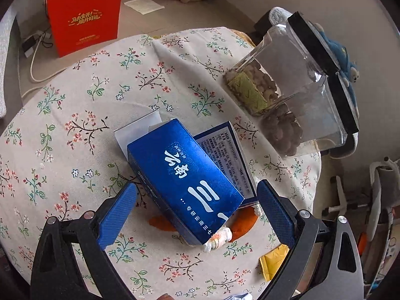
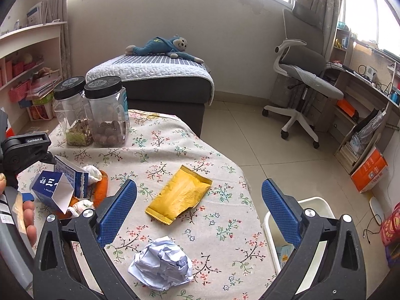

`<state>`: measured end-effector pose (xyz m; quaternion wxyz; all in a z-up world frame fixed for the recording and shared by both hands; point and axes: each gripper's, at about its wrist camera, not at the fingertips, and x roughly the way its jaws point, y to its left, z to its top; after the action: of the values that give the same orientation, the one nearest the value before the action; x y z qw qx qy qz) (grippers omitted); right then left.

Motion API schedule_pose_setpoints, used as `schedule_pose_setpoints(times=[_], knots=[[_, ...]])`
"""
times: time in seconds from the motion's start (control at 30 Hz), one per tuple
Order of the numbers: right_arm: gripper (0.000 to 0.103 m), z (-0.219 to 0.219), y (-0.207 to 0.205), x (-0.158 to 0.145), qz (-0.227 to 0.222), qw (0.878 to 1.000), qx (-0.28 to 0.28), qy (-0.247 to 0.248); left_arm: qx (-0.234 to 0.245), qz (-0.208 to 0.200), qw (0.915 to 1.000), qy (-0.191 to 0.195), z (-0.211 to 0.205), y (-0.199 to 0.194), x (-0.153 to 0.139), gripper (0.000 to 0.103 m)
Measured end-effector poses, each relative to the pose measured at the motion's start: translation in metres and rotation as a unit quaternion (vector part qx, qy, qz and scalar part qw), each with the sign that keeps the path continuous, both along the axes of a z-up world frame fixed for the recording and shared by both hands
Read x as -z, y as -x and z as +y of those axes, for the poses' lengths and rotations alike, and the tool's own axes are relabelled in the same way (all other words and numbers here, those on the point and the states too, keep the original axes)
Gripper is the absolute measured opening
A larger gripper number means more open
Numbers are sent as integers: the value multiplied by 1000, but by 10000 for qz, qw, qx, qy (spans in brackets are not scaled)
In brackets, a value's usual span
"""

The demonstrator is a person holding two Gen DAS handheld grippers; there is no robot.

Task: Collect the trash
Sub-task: 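Grasp the blue box with the left gripper while the right grasps the crumpled white paper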

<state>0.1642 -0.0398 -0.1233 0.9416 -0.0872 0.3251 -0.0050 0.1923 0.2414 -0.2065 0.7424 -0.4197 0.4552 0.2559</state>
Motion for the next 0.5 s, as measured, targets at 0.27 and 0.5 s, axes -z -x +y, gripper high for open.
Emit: schedule_pose_setpoints(times=[0.27,0.5], knots=[[96,-12,-24,20,728,9972,-135,-123,248,241,9983,468,2,-19,37,89],[96,-9,-27,33,1336,9888,-613,-250,886,-291,9945,478,17,-2,17,63]])
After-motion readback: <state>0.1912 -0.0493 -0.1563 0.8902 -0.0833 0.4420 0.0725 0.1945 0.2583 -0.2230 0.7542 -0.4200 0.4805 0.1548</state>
